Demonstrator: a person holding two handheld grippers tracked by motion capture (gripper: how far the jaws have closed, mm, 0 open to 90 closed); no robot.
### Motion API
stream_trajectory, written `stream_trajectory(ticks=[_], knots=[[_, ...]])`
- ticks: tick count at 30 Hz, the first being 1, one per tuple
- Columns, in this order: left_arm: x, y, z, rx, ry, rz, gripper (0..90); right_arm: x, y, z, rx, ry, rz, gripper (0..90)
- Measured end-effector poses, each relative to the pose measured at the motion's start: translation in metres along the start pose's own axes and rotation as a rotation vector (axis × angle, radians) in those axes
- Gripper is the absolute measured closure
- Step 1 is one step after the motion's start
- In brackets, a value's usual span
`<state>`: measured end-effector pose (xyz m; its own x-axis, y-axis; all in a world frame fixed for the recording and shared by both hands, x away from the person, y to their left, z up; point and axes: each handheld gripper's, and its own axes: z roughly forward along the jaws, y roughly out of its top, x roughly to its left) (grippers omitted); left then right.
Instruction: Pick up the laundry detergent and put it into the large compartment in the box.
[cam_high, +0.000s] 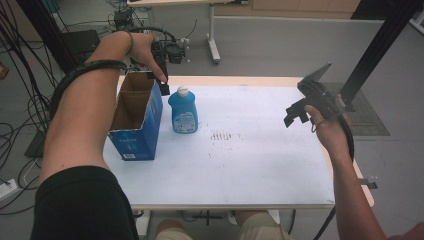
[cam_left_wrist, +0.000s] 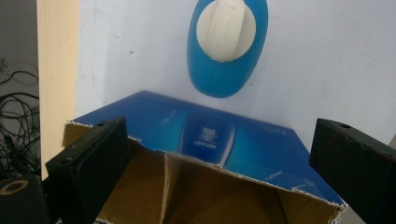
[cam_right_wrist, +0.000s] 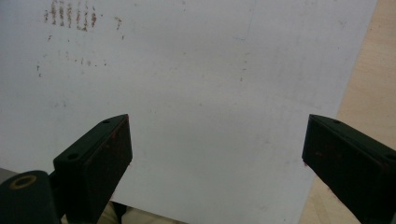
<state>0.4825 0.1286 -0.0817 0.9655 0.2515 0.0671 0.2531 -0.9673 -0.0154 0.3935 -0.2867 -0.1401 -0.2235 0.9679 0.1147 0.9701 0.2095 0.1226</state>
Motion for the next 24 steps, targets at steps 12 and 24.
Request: stream_trajectory(ticks=[12,24], knots=[[-0.0009,-0.0006,-0.0001,-0.004,-0.002,0.0,5.7,0.001,-0.0015,-0.0021,-0.004,-0.004,0.003,8.2],[-0.001,0.0006,0.0029,-0.007,-0.007,0.006,5.7,0.0011,-0.0028,-0.0031,-0.003,-0.004,0.003,8.2]])
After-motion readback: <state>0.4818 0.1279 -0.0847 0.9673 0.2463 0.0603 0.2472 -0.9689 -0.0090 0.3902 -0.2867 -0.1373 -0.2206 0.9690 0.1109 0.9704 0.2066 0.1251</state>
